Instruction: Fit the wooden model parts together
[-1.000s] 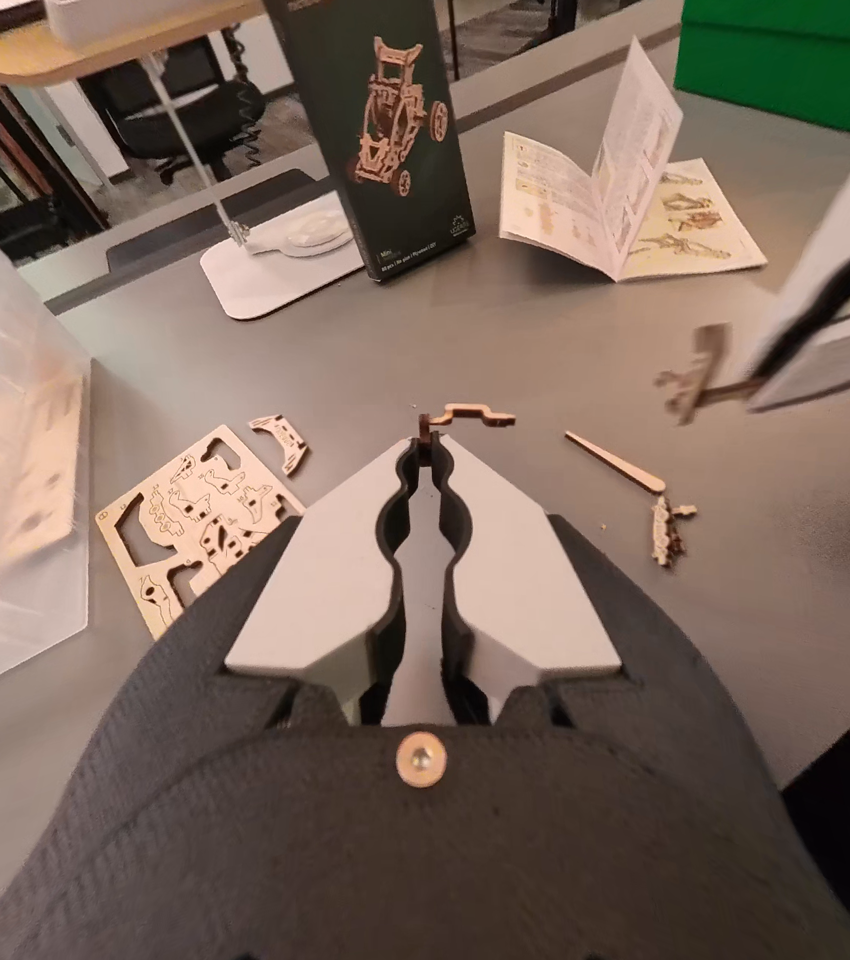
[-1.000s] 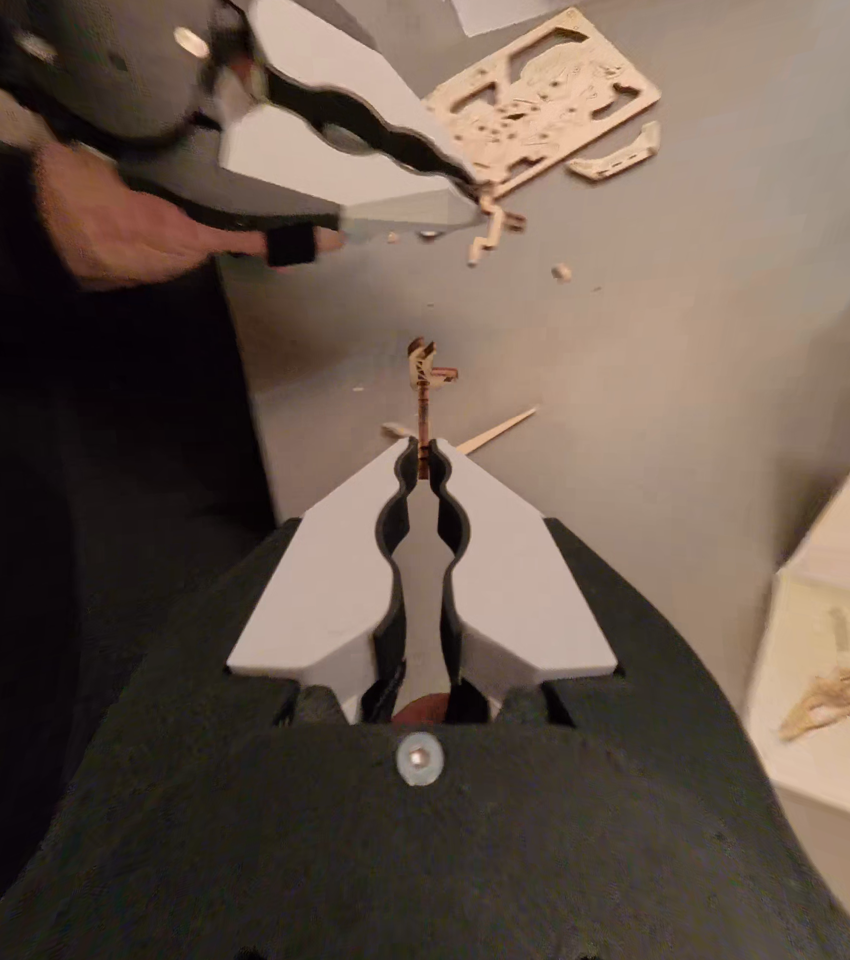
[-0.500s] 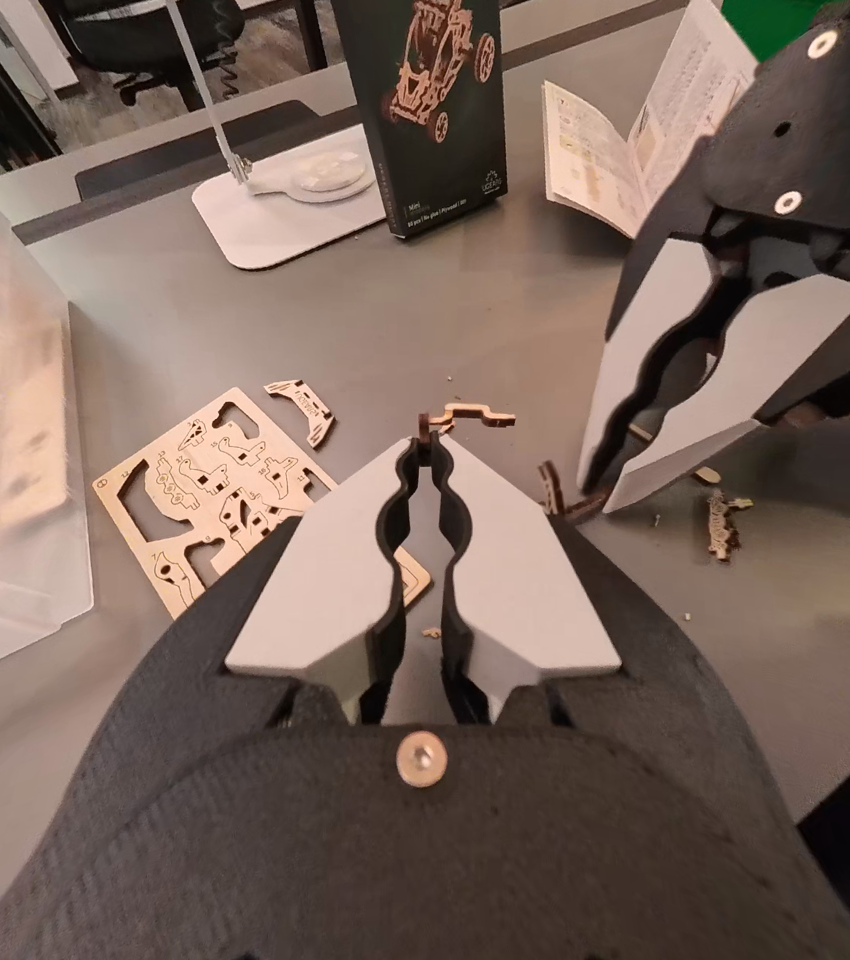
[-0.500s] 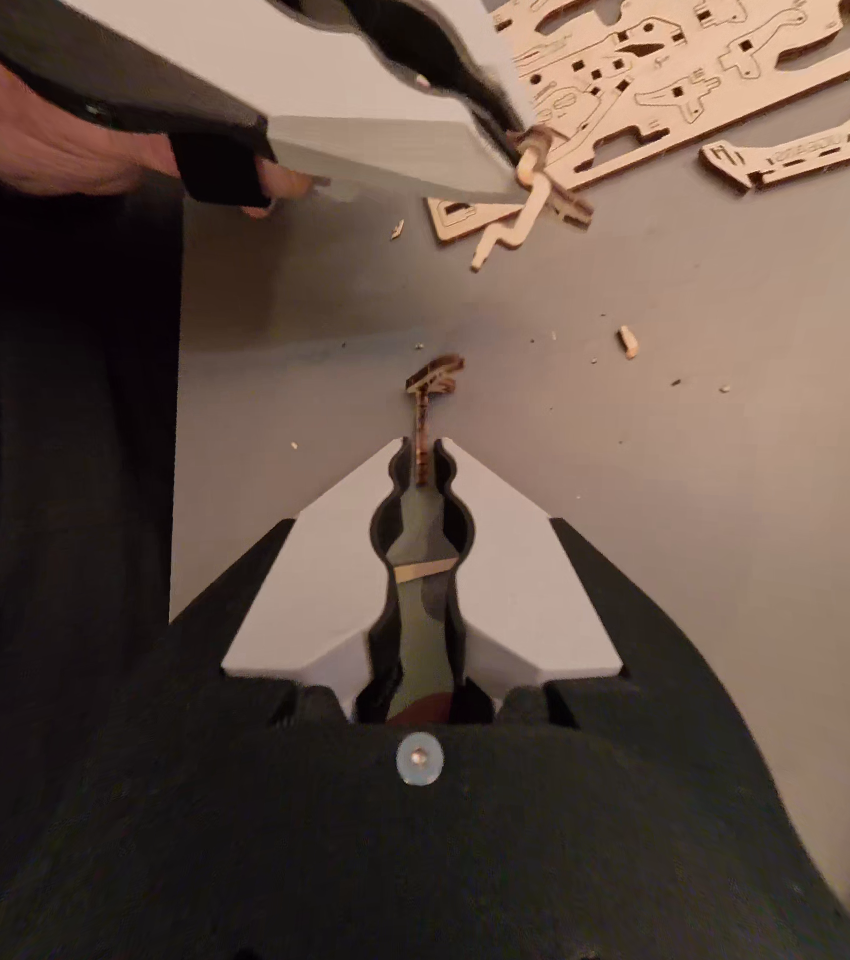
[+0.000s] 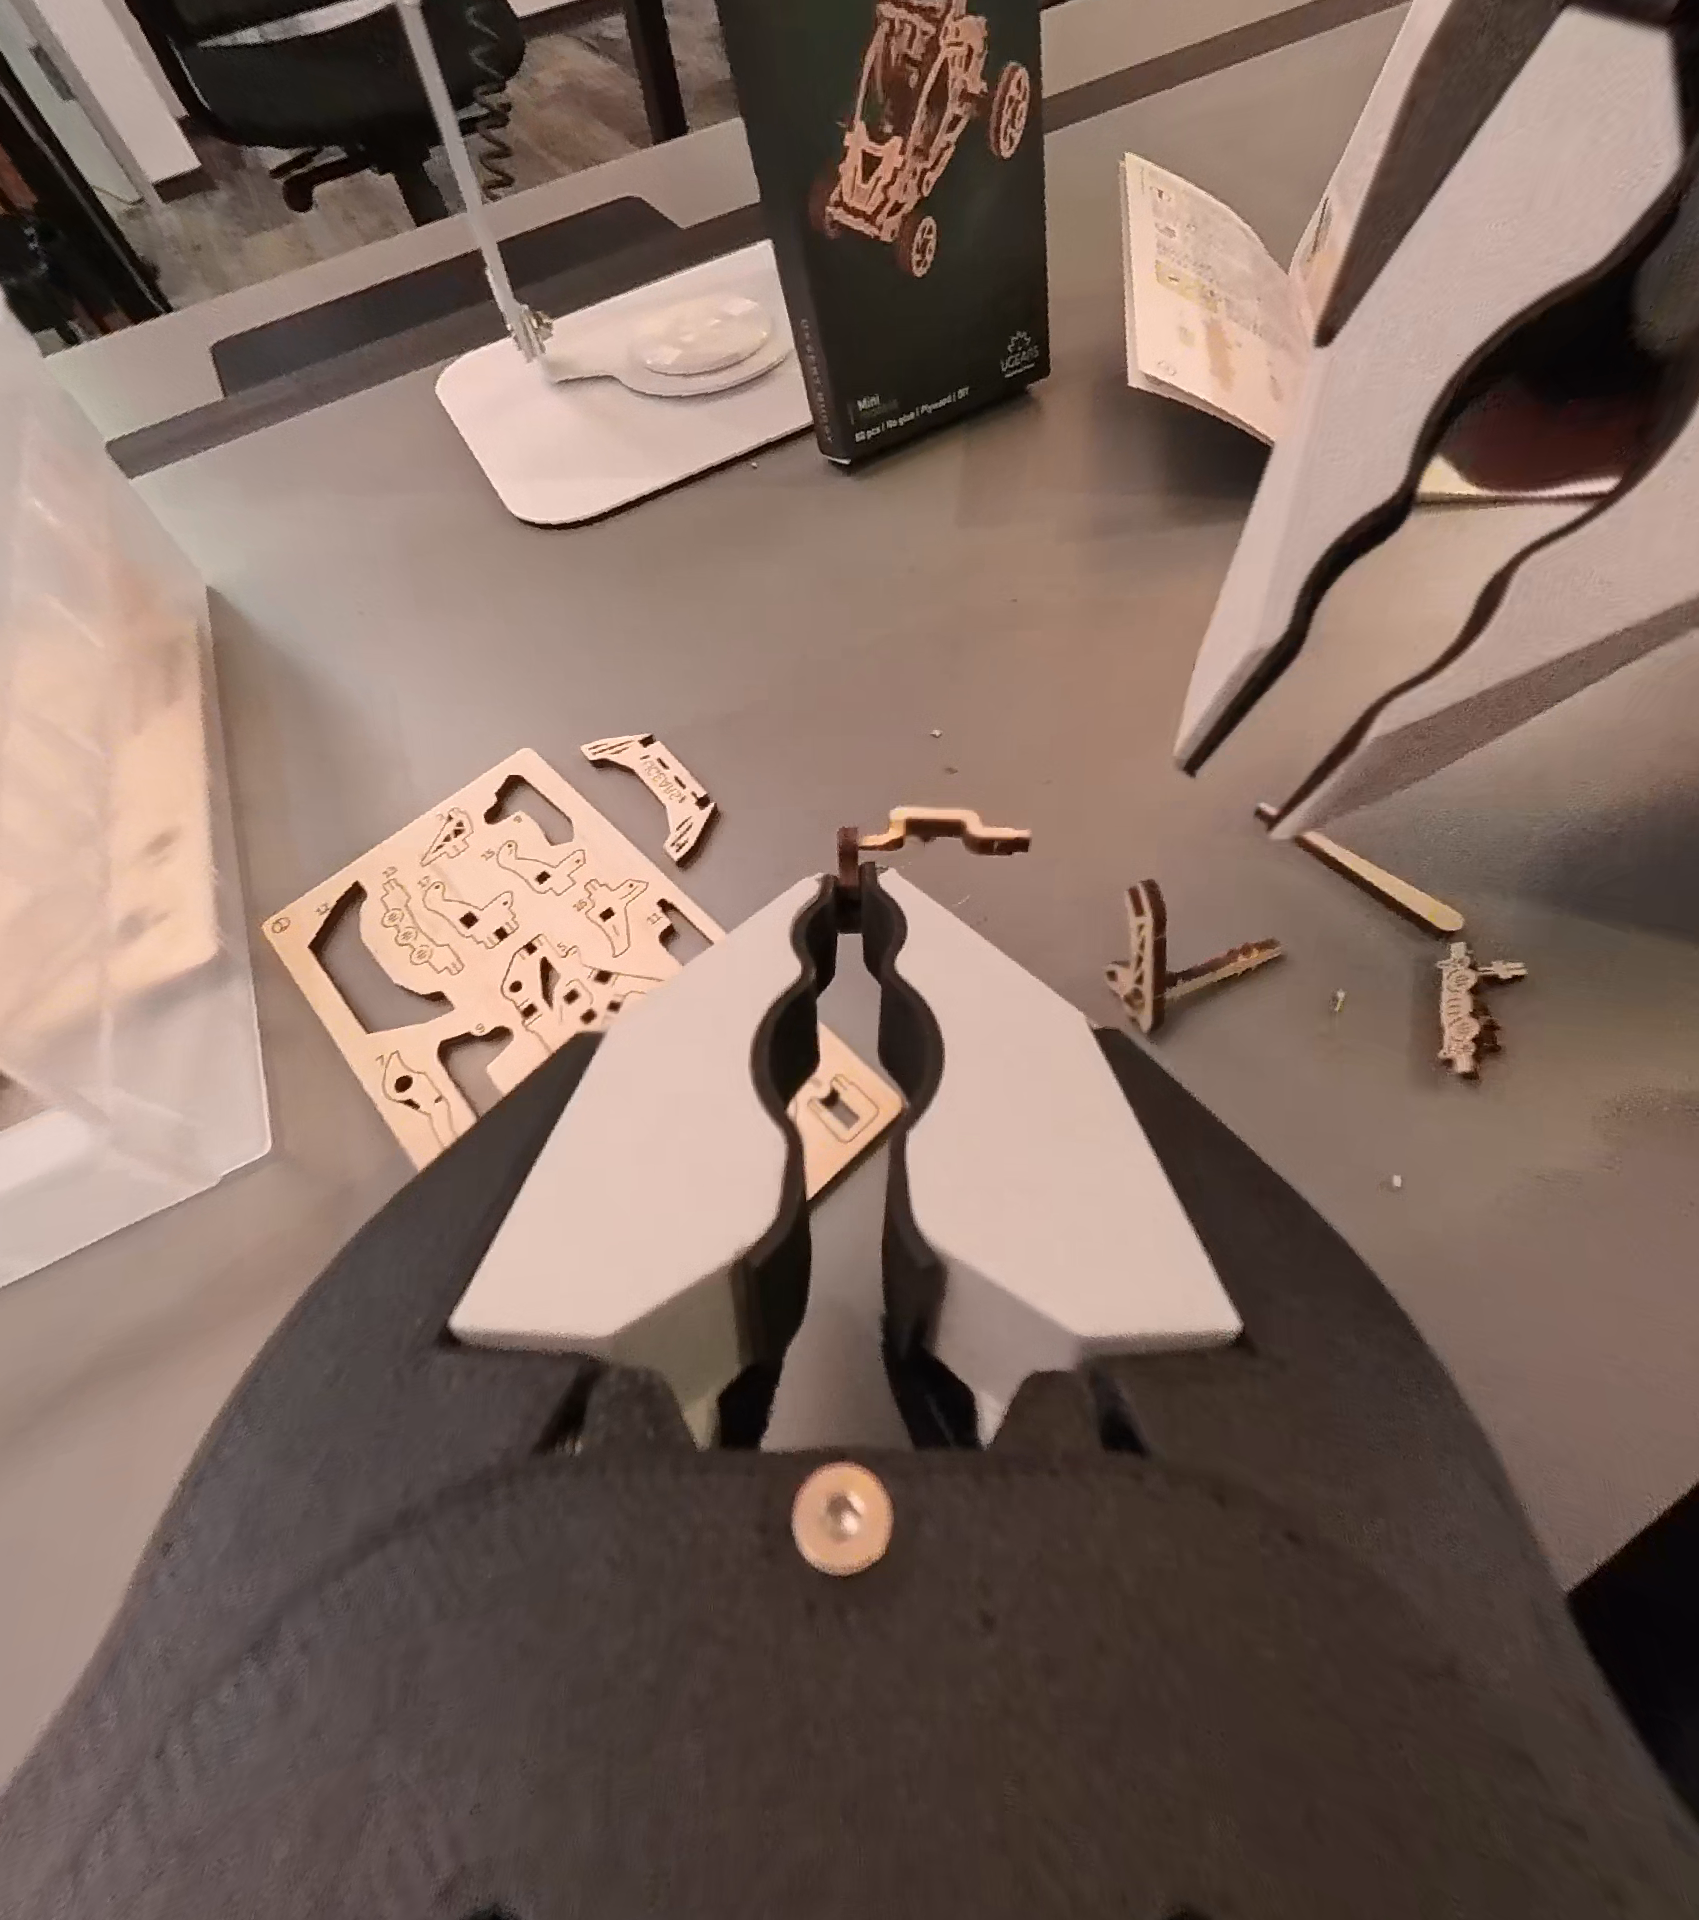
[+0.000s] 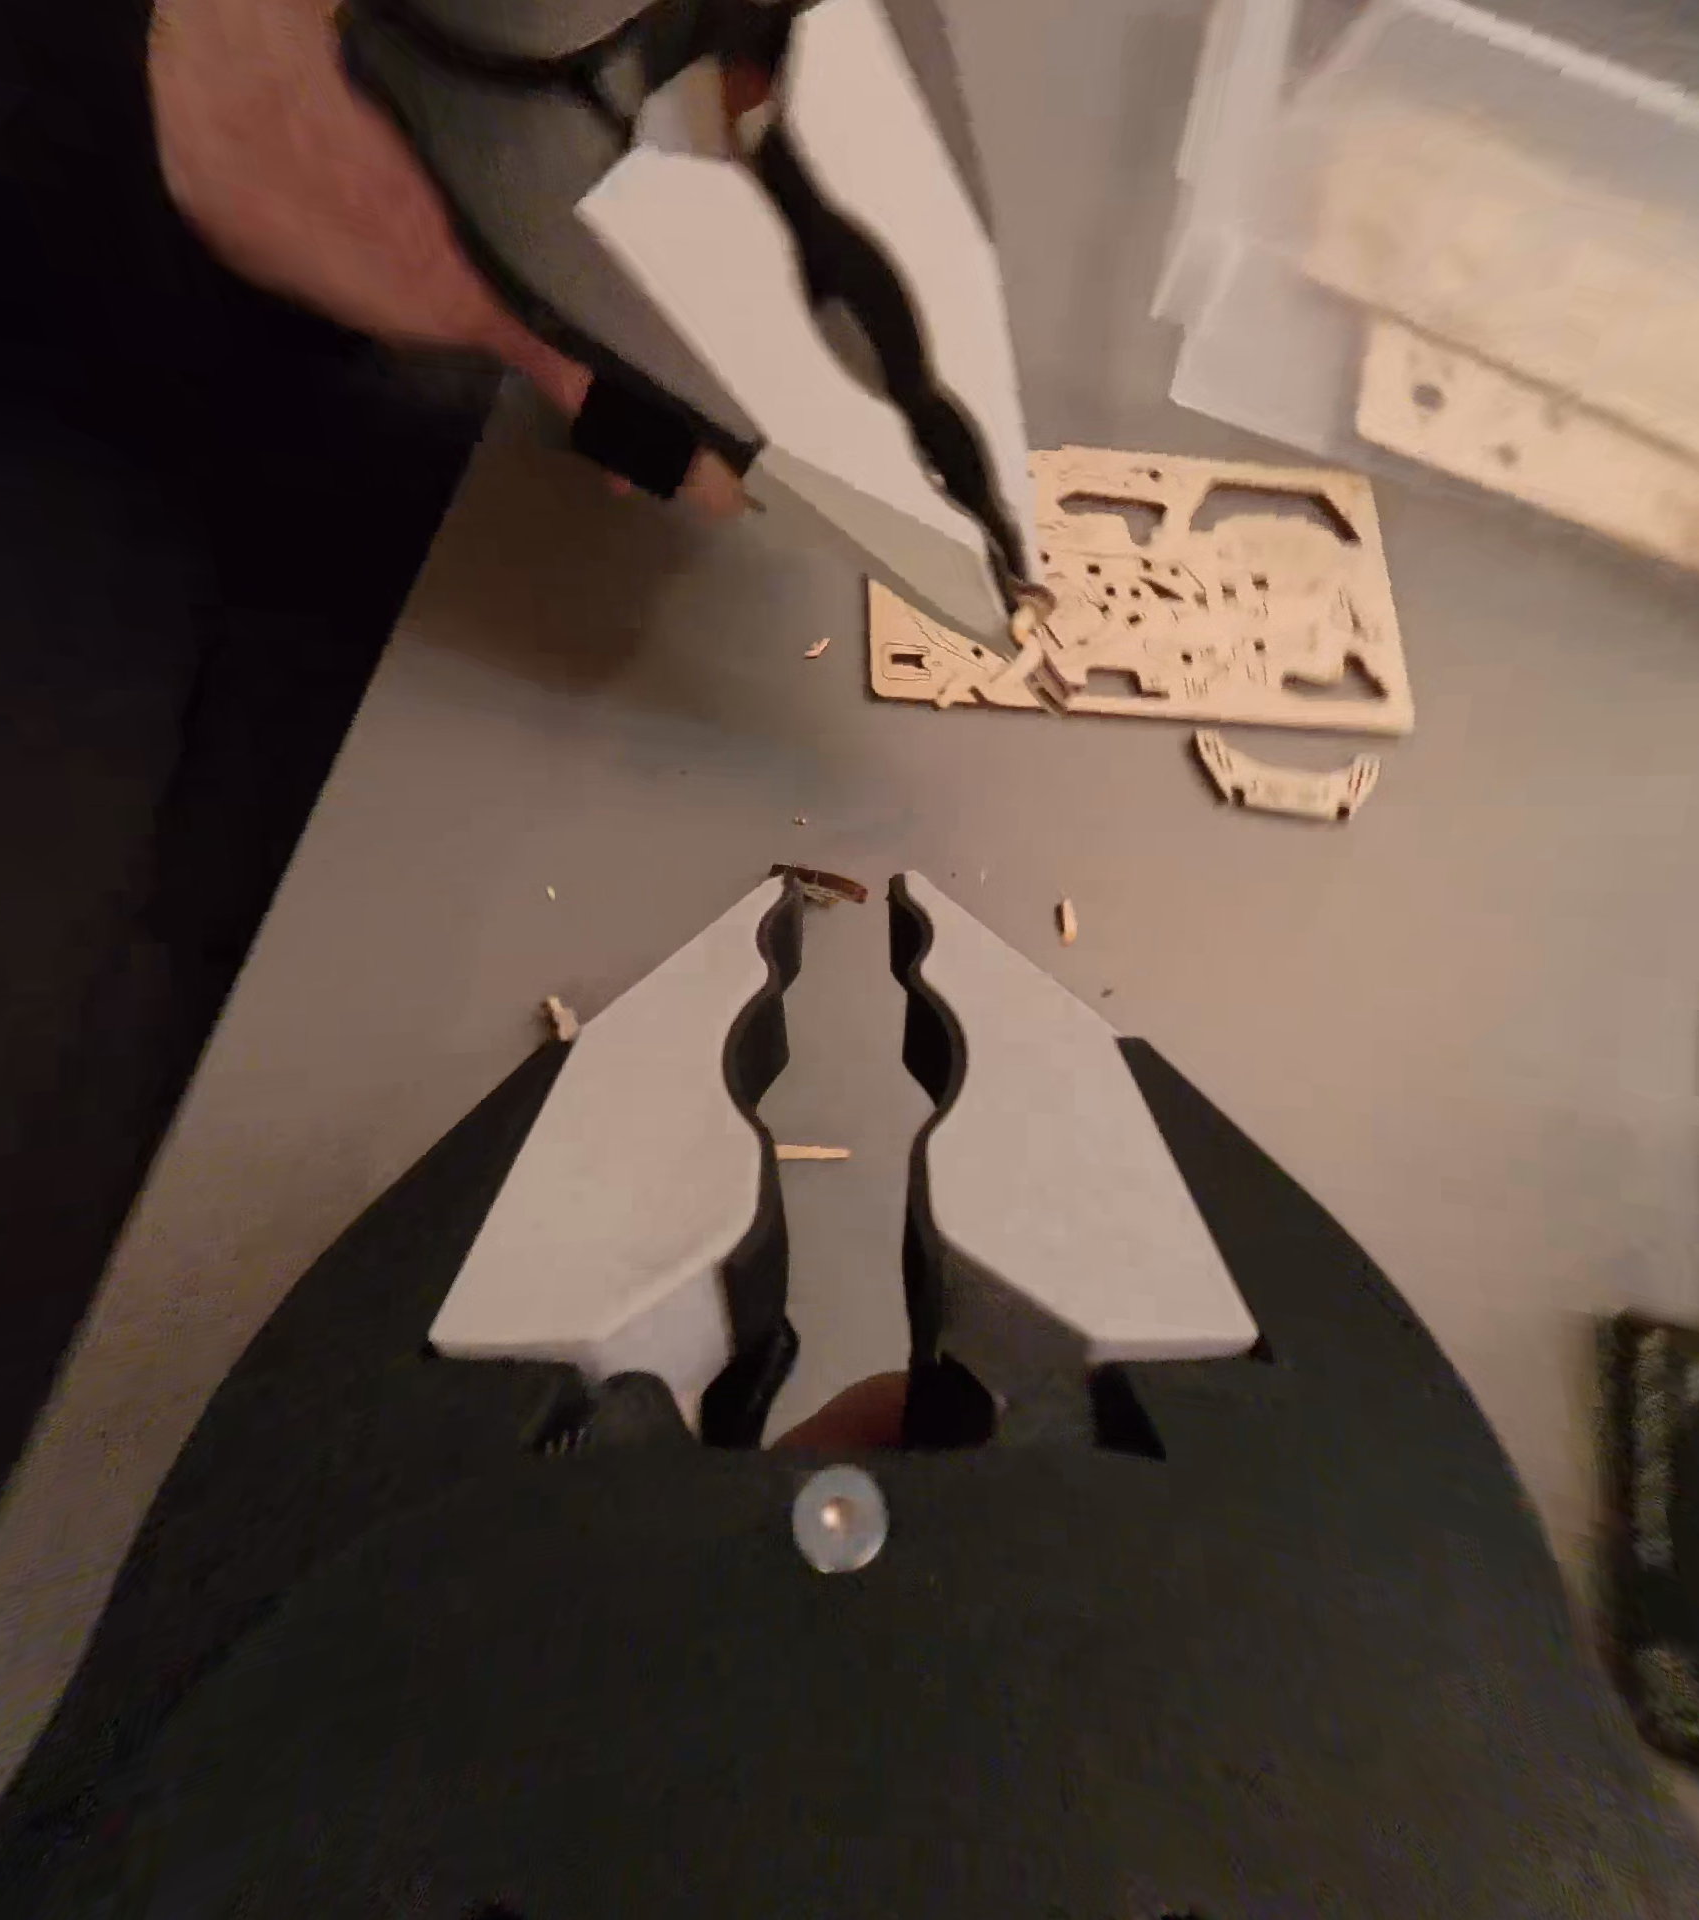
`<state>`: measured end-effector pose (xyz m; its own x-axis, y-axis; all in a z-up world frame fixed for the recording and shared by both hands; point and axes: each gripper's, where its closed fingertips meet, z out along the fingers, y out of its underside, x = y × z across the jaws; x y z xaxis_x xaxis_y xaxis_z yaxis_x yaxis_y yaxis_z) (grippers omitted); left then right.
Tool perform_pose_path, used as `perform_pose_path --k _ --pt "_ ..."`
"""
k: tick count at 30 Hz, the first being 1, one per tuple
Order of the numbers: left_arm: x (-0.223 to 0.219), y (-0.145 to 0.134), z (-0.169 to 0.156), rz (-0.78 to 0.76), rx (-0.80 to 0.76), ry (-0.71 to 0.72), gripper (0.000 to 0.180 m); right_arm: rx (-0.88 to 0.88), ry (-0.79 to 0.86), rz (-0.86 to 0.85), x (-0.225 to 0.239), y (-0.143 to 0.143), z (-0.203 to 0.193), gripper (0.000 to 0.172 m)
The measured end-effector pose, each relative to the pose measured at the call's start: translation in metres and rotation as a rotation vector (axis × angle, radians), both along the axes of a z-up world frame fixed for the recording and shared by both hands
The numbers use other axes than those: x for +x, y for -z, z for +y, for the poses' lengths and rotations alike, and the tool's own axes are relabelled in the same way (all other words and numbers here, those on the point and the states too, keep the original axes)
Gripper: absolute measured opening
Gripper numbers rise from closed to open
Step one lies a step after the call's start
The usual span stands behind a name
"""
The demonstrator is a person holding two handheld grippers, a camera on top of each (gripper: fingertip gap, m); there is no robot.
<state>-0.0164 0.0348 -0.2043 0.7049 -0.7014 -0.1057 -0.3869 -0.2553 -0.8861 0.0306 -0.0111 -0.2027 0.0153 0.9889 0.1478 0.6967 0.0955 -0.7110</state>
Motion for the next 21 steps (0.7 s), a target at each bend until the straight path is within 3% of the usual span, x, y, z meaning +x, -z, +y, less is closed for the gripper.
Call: perform_pose_path --k 1,6,11,21 --pt "-0.002 -0.001 0.000 0.002 0.002 -0.006 0.002 0.044 -0.060 -0.041 -0.003 0.002 0.000 0.014" --pt "-0.010 -0.002 -0.003 -0.001 0.009 -0.023 0.001 0.190 -0.316 -0.219 -0.013 0.019 -0.002 0.014" --pt "-0.014 -0.001 -0.005 -0.013 0.014 -0.027 0.001 0.194 -0.359 -0.290 -0.015 0.032 0.002 0.000" --pt "-0.011 -0.007 -0.004 -0.066 0.044 0.002 0.001 -0.005 0.054 -0.021 -0.004 0.005 0.024 0.000"
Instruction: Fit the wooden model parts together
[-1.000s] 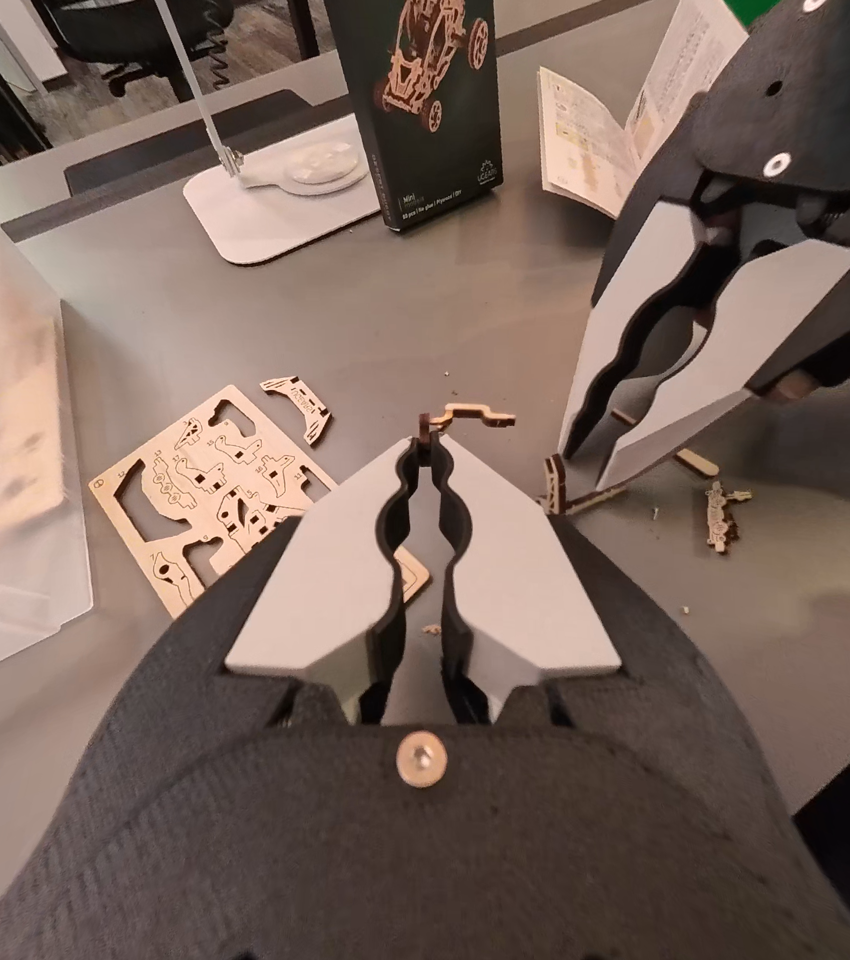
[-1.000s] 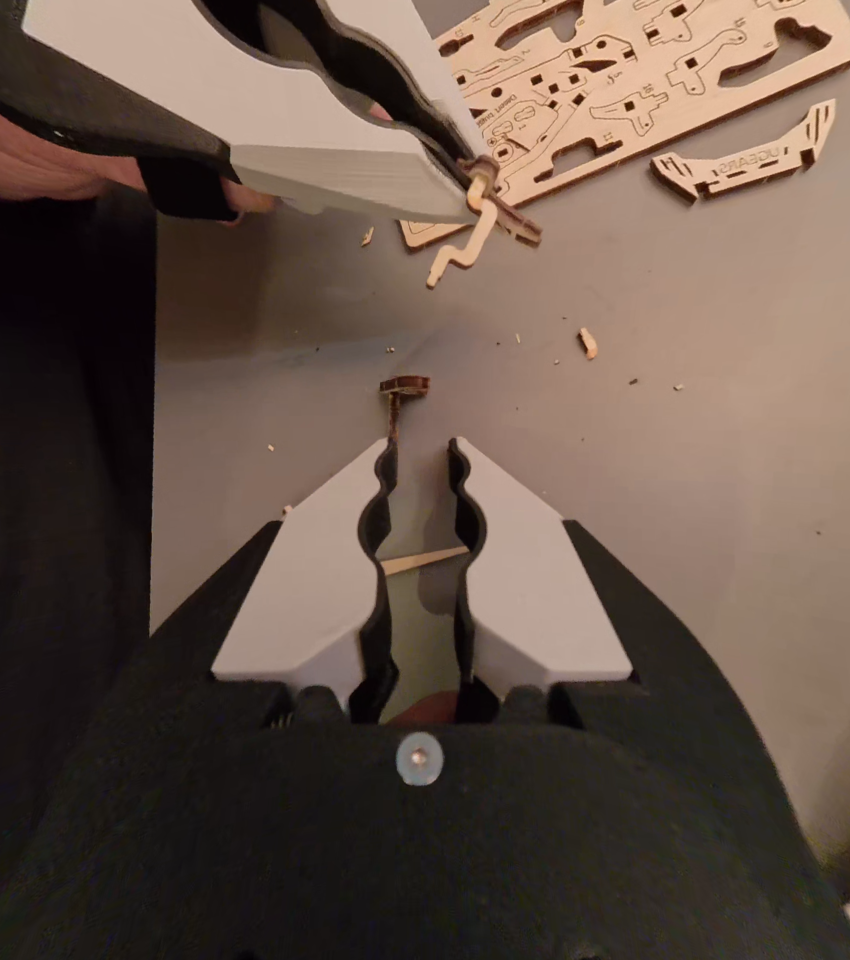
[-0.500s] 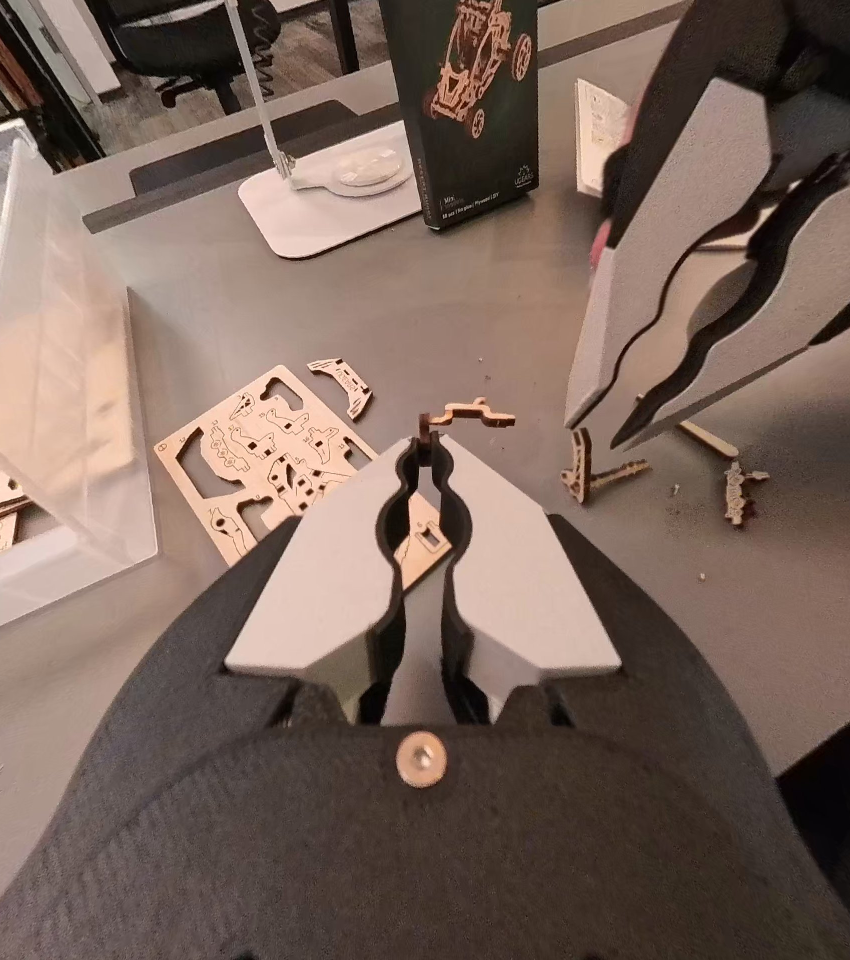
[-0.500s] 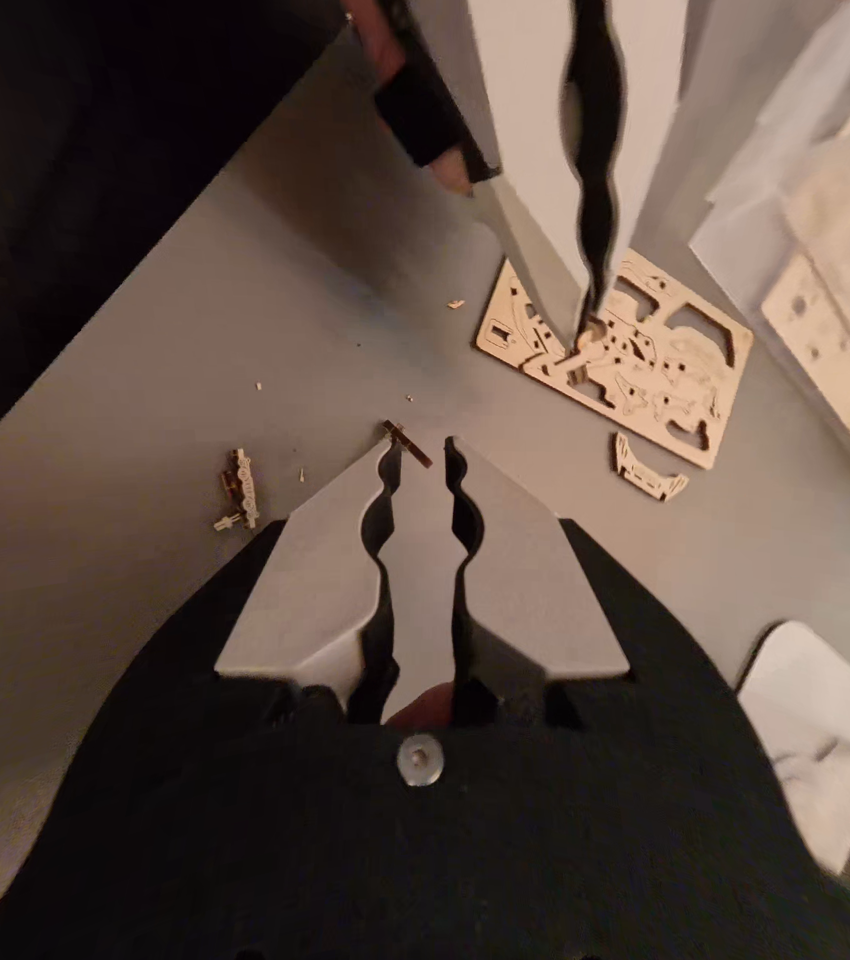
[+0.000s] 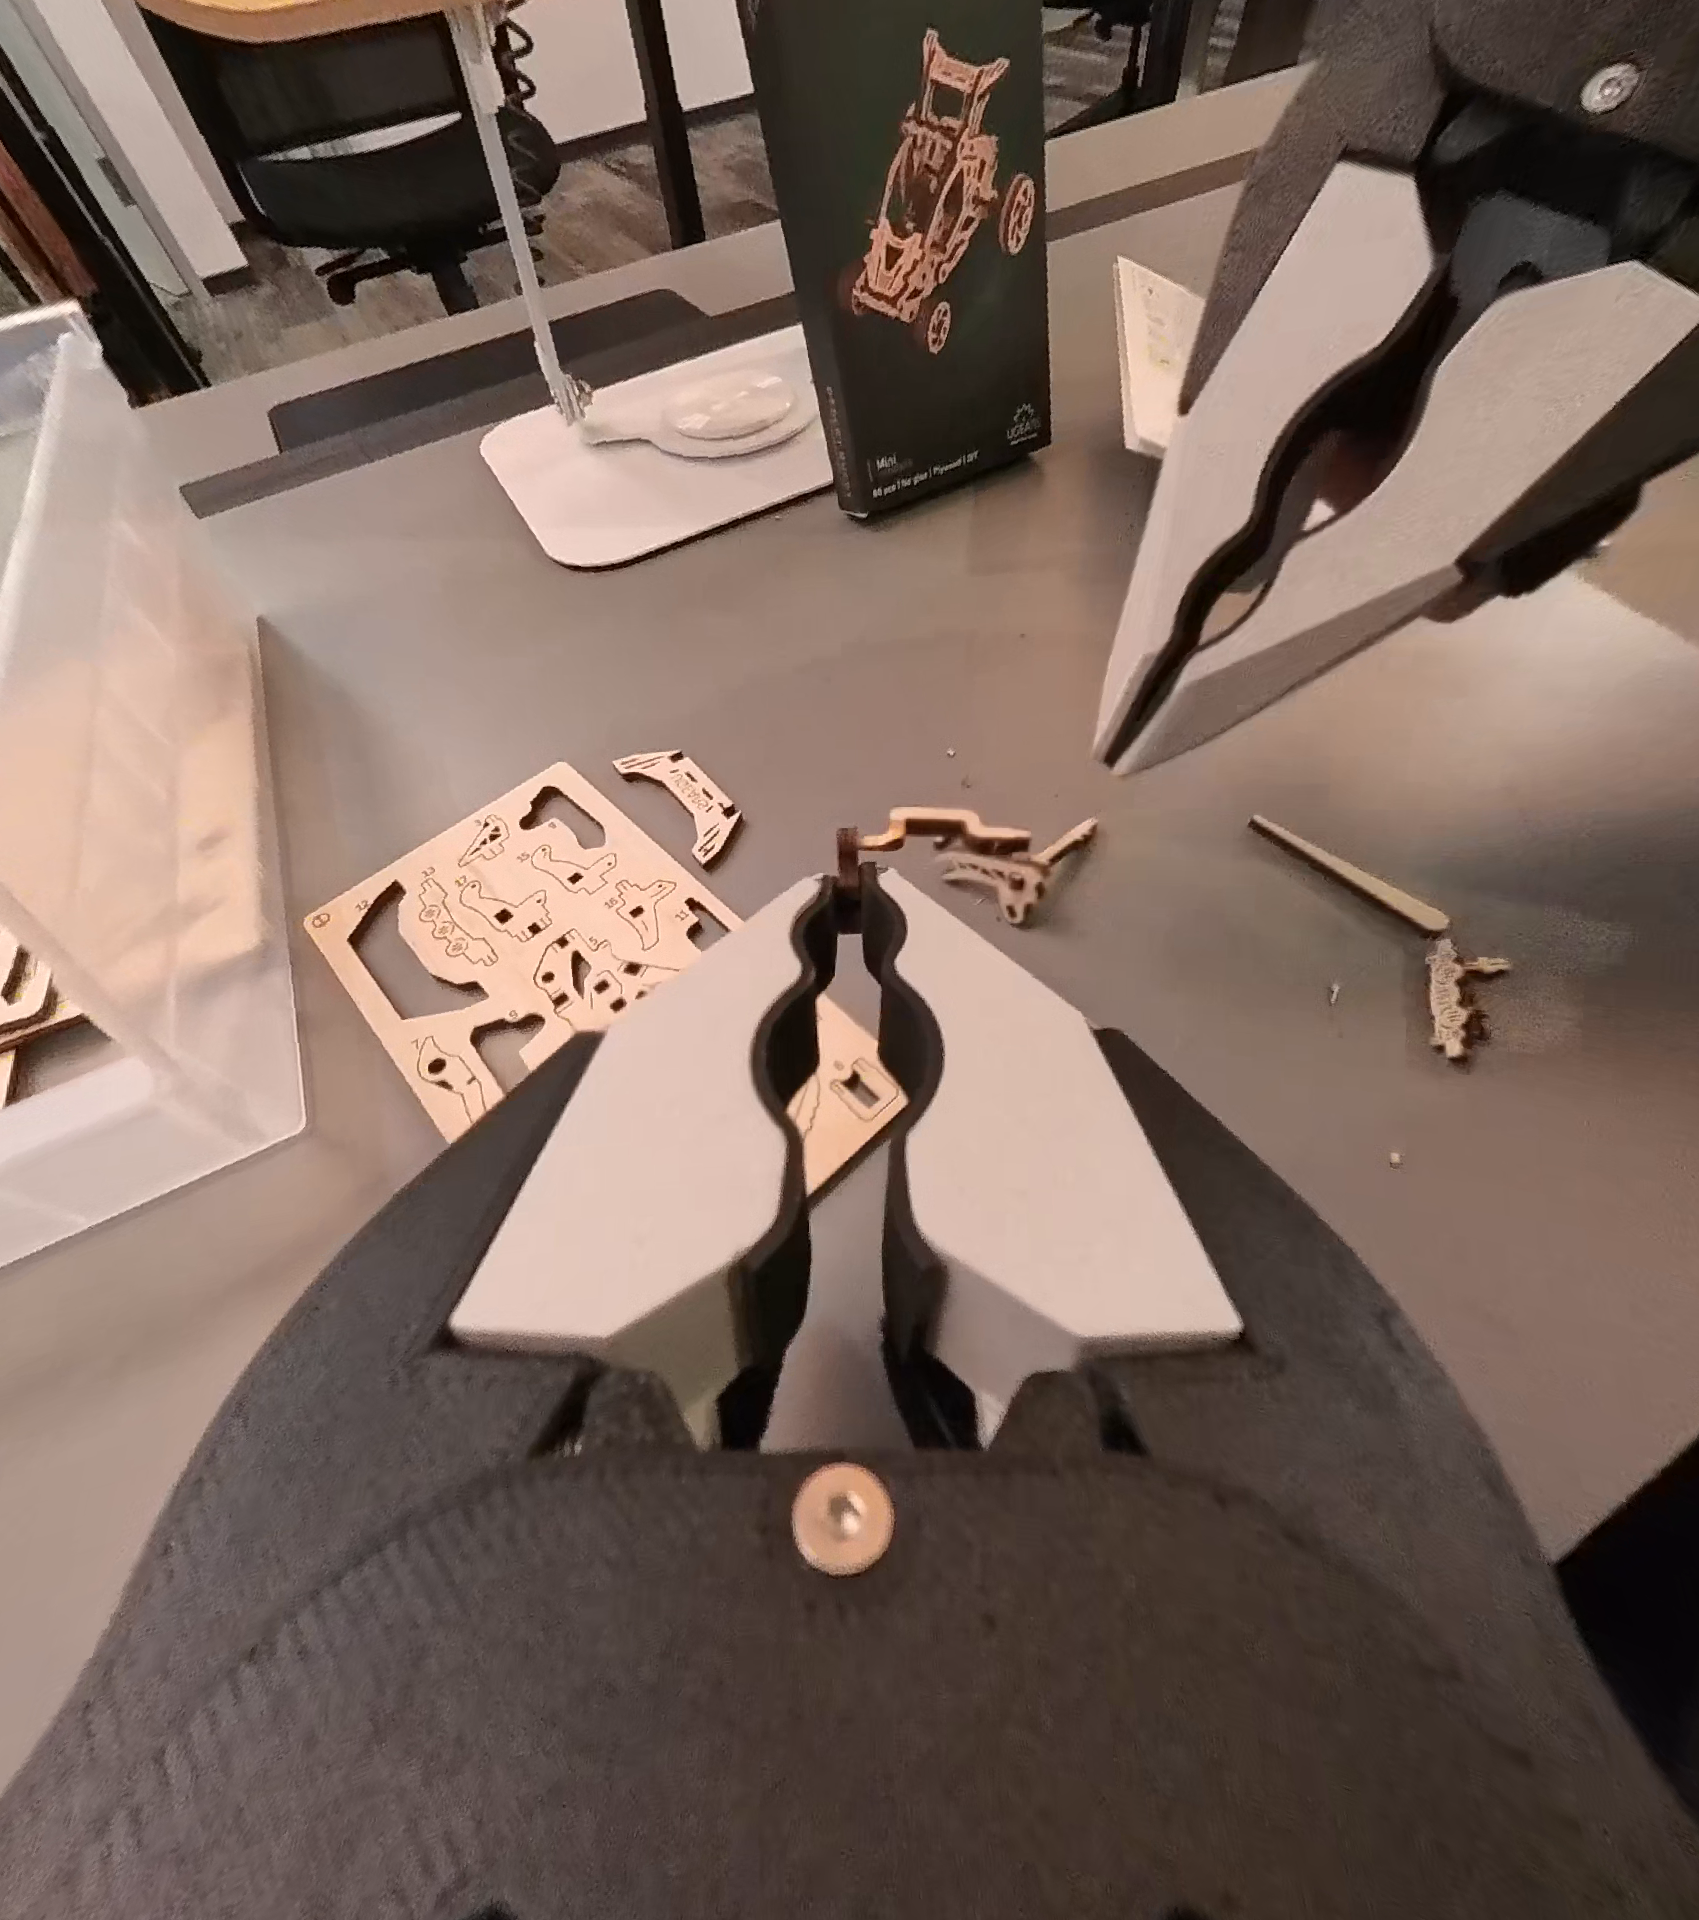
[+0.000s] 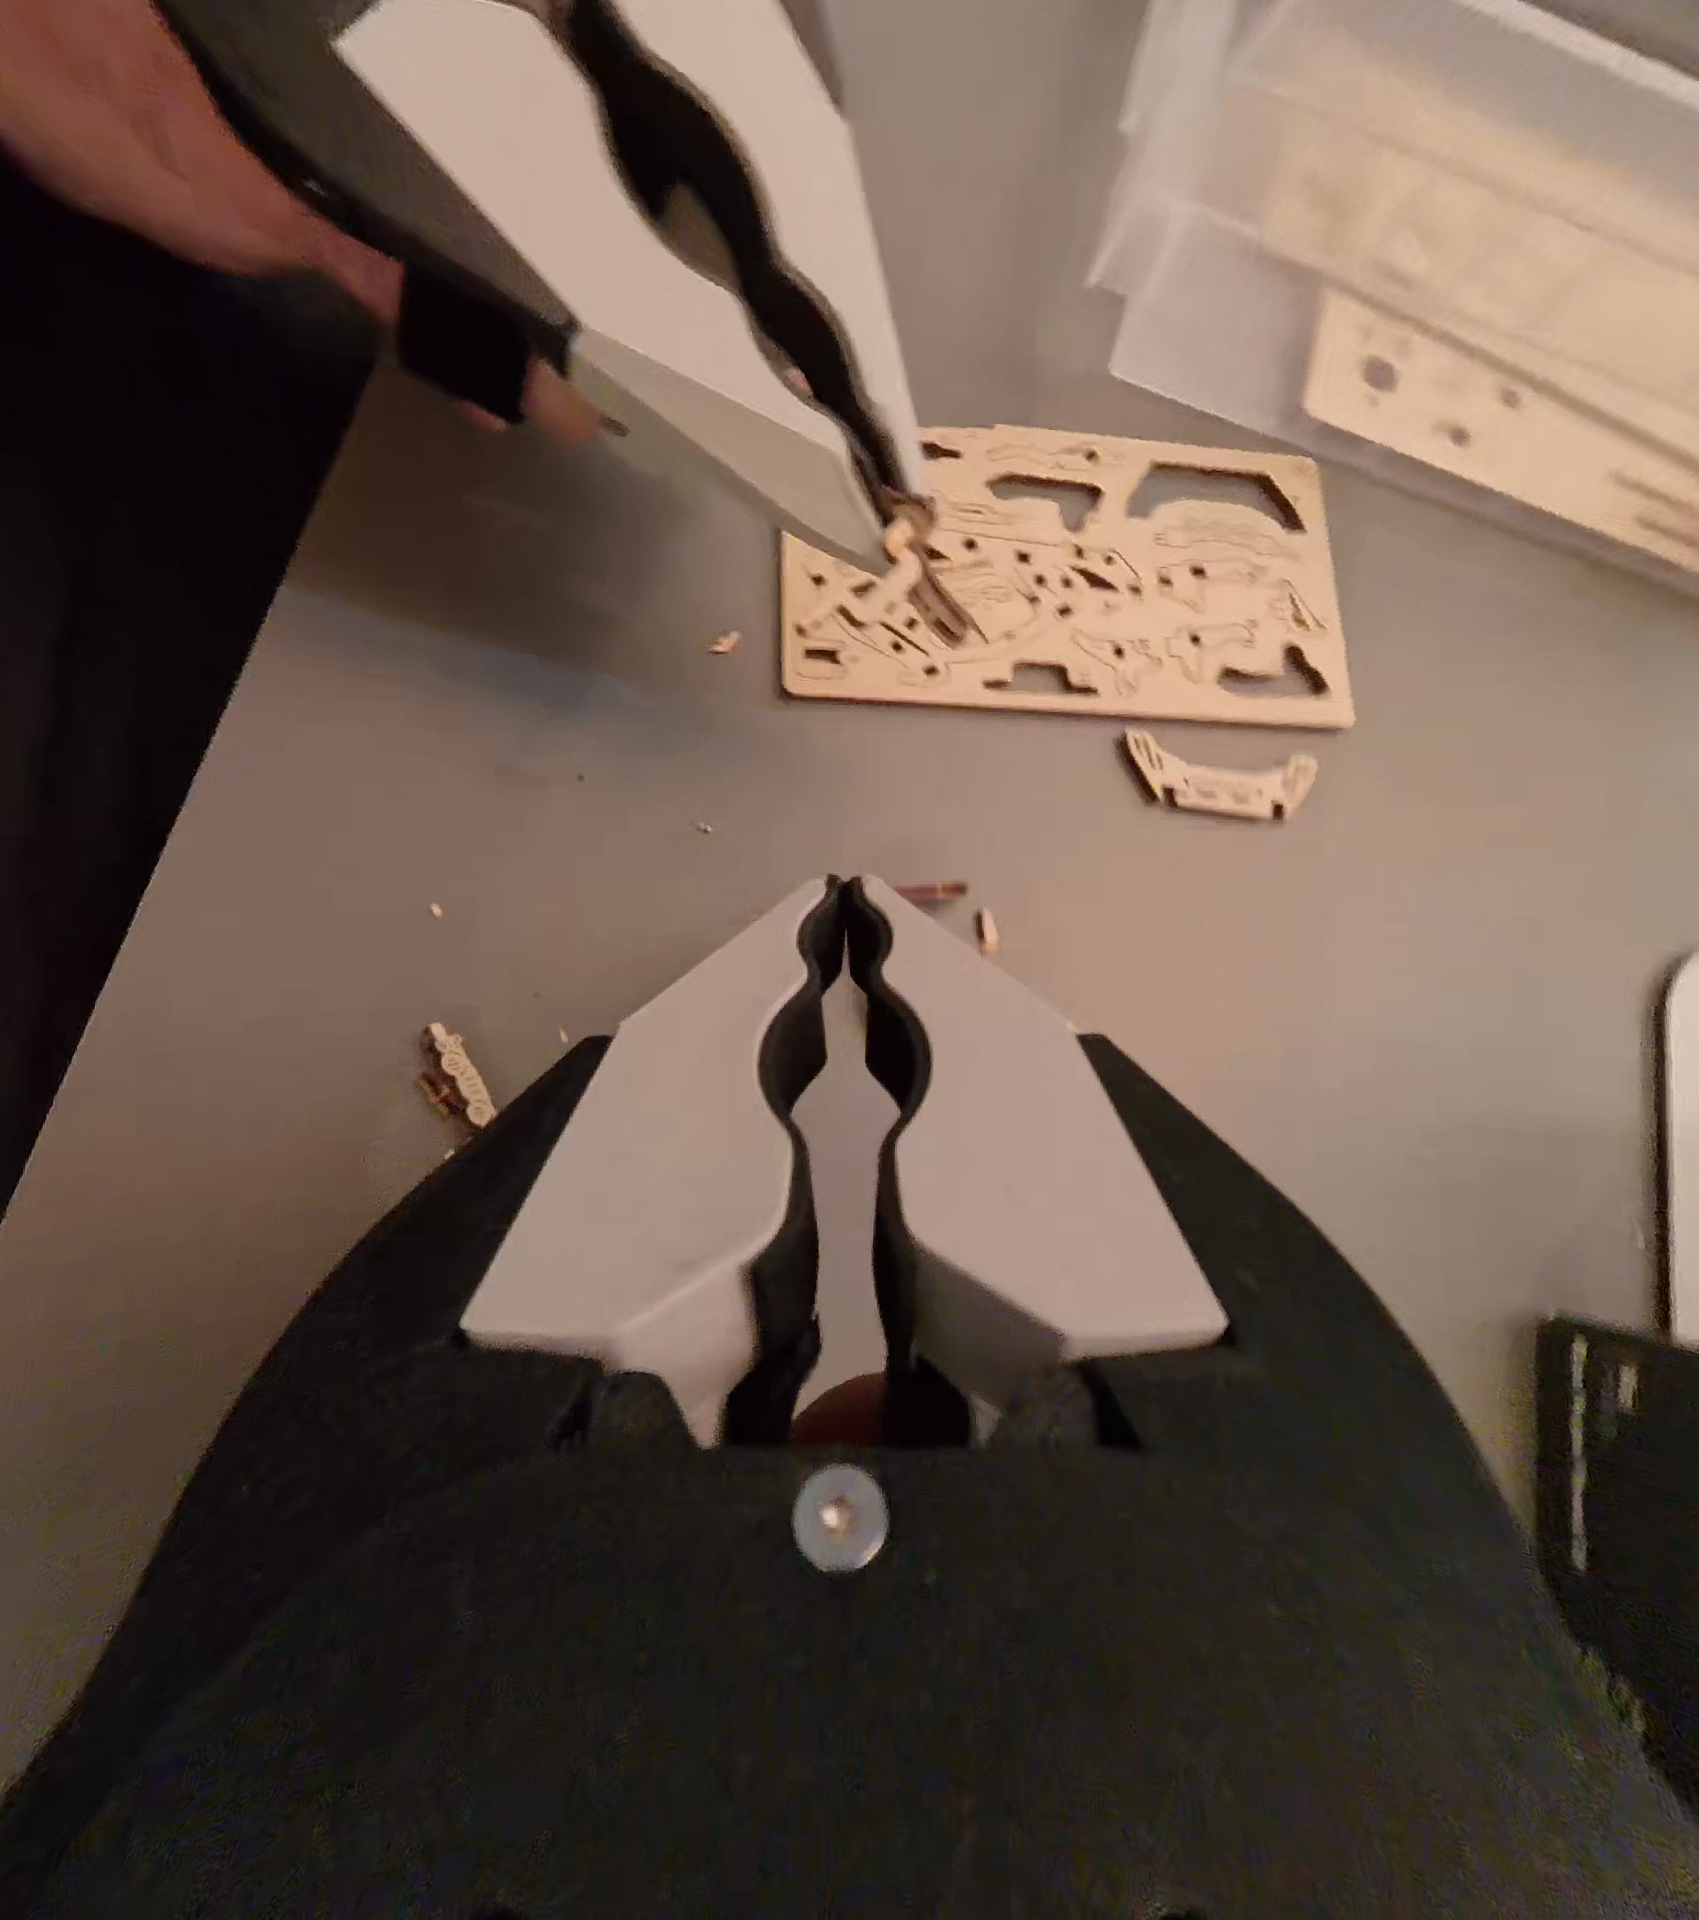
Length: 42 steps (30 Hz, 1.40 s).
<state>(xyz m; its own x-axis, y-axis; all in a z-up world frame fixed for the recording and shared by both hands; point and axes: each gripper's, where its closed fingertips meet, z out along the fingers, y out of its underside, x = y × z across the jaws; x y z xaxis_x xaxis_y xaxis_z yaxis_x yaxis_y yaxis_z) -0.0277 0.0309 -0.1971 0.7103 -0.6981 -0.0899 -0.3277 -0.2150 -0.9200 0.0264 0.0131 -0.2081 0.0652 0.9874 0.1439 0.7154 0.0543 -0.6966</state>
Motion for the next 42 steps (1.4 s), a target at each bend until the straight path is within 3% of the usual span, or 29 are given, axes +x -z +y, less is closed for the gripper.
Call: perform_pose_path --k 4,6,13,19,27,32,36,42 --pt "0.005 0.002 0.000 0.015 -0.013 0.017 0.002 -0.059 0.189 0.025 0.019 0.001 0.013 0.002" --pt "0.003 0.005 0.002 0.052 -0.009 0.013 0.002 -0.110 0.257 0.019 0.024 0.006 0.013 0.019" --pt "-0.001 0.009 0.006 0.051 -0.029 -0.005 0.001 -0.161 0.427 0.051 0.000 0.024 0.010 0.030" --pt "0.014 0.006 -0.001 0.038 -0.034 0.061 0.001 -0.206 0.404 0.111 0.003 0.013 0.002 0.030" --pt "0.064 0.029 -0.041 0.279 0.087 0.298 0.002 -0.152 0.337 0.105 0.028 0.009 -0.017 0.021" --pt "0.077 0.012 -0.054 0.183 0.090 0.423 0.001 -0.034 0.165 0.136 0.031 0.001 -0.029 0.013" --pt "0.079 -0.006 -0.057 -0.004 -0.005 0.477 0.001 -0.052 0.061 0.213 0.030 -0.016 -0.038 0.010" --pt "0.083 -0.026 -0.057 -0.256 -0.161 0.514 0.001 -0.090 0.061 0.298 0.024 -0.026 -0.036 0.009"
